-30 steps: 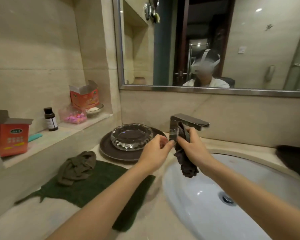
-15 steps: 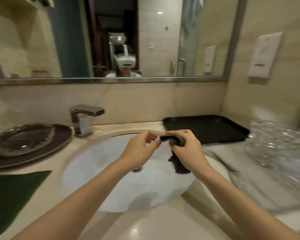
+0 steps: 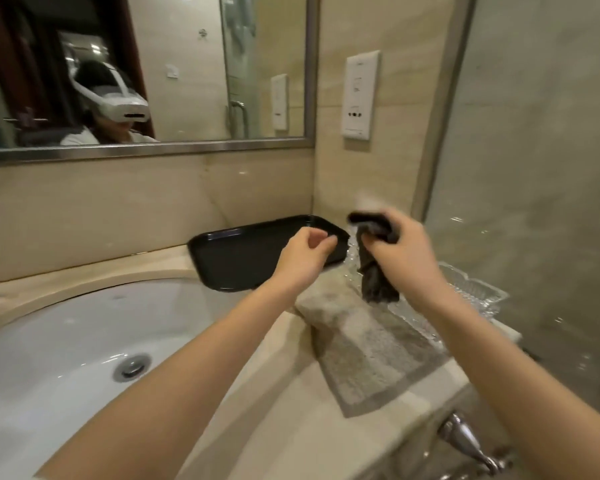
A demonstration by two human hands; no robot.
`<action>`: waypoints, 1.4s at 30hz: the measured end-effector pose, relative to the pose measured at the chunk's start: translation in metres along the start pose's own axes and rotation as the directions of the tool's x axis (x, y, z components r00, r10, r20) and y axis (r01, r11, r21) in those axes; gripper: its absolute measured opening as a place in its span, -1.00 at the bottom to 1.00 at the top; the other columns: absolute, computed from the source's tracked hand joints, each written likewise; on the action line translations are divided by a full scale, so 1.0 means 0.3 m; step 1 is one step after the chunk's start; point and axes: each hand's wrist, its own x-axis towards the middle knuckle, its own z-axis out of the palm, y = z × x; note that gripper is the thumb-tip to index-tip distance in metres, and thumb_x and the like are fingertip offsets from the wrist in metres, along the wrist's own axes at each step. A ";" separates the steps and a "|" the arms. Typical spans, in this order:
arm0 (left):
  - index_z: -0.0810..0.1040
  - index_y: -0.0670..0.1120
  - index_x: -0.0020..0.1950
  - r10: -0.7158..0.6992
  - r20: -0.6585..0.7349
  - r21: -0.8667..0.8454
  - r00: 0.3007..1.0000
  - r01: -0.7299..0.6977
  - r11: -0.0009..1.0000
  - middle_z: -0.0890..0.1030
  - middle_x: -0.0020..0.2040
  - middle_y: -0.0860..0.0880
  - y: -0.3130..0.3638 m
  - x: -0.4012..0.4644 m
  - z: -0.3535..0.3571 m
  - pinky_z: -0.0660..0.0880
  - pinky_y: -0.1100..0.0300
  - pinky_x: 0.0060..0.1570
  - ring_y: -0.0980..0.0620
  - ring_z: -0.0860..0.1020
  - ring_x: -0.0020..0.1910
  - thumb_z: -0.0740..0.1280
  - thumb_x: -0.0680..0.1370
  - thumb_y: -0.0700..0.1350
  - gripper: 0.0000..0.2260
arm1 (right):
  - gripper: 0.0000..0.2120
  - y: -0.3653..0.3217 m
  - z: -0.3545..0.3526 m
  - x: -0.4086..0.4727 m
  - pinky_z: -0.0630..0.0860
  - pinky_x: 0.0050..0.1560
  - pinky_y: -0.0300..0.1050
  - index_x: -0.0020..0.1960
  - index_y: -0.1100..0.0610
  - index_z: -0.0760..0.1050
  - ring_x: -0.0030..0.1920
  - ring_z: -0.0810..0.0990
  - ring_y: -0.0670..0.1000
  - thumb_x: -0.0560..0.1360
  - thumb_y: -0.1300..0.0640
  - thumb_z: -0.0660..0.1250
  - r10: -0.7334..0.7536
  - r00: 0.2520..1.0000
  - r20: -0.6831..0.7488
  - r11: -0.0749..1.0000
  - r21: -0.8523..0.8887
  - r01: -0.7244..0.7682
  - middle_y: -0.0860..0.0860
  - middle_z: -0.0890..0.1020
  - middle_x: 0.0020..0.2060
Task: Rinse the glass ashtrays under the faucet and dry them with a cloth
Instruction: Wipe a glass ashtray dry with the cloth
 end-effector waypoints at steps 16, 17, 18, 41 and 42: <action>0.46 -0.16 -0.21 -0.179 -0.076 0.186 0.981 0.190 0.964 0.52 -0.43 -0.02 0.088 0.216 0.193 0.43 0.21 -0.39 -0.02 0.62 -0.30 0.33 0.49 -0.03 -0.78 | -0.57 0.221 -0.215 0.384 0.46 -0.25 -0.12 0.09 0.28 0.39 -0.29 0.49 0.02 0.45 -0.02 0.40 0.600 0.779 0.181 0.677 -0.633 -0.374 0.09 0.50 -0.22; 0.47 -0.17 -0.23 -0.176 -0.081 0.169 0.981 0.188 0.967 0.53 -0.45 -0.04 0.095 0.218 0.189 0.51 0.16 -0.35 -0.05 0.65 -0.28 0.32 0.49 -0.08 -0.81 | -0.60 0.224 -0.202 0.385 0.43 -0.28 -0.15 0.10 0.30 0.41 -0.31 0.46 0.00 0.46 0.02 0.40 0.589 0.788 0.178 0.680 -0.635 -0.365 0.07 0.48 -0.25; 0.49 -0.18 -0.24 -0.171 -0.083 0.153 0.982 0.182 0.971 0.54 -0.45 -0.05 0.100 0.218 0.186 0.58 0.09 -0.25 -0.07 0.67 -0.26 0.32 0.49 -0.11 -0.83 | -0.63 0.225 -0.190 0.389 0.40 -0.34 -0.17 0.10 0.32 0.43 -0.33 0.44 0.00 0.46 0.08 0.40 0.568 0.805 0.170 0.689 -0.632 -0.353 0.07 0.47 -0.28; 0.39 -0.16 -0.07 -0.350 -0.194 -0.458 0.917 0.231 0.859 0.49 -0.25 -0.08 -0.142 -0.187 -0.470 0.48 0.32 -0.50 0.10 0.57 -0.52 0.14 0.59 -0.34 -0.88 | -0.79 -0.101 0.449 0.128 0.38 -0.28 -0.17 -0.10 0.14 0.47 -0.23 0.51 0.00 0.39 0.06 0.43 0.161 0.885 0.437 0.984 -0.142 -0.110 0.00 0.54 -0.28; 0.38 -0.17 -0.04 -0.375 -0.220 -0.498 0.901 0.228 0.837 0.46 -0.26 -0.08 -0.173 -0.213 -0.499 0.49 0.32 -0.52 0.10 0.58 -0.53 0.12 0.60 -0.32 -0.90 | -0.72 -0.106 0.501 0.098 0.39 -0.21 -0.15 -0.02 0.14 0.39 -0.17 0.51 0.01 0.42 0.03 0.41 0.147 0.894 0.424 0.988 -0.107 -0.112 0.00 0.53 -0.19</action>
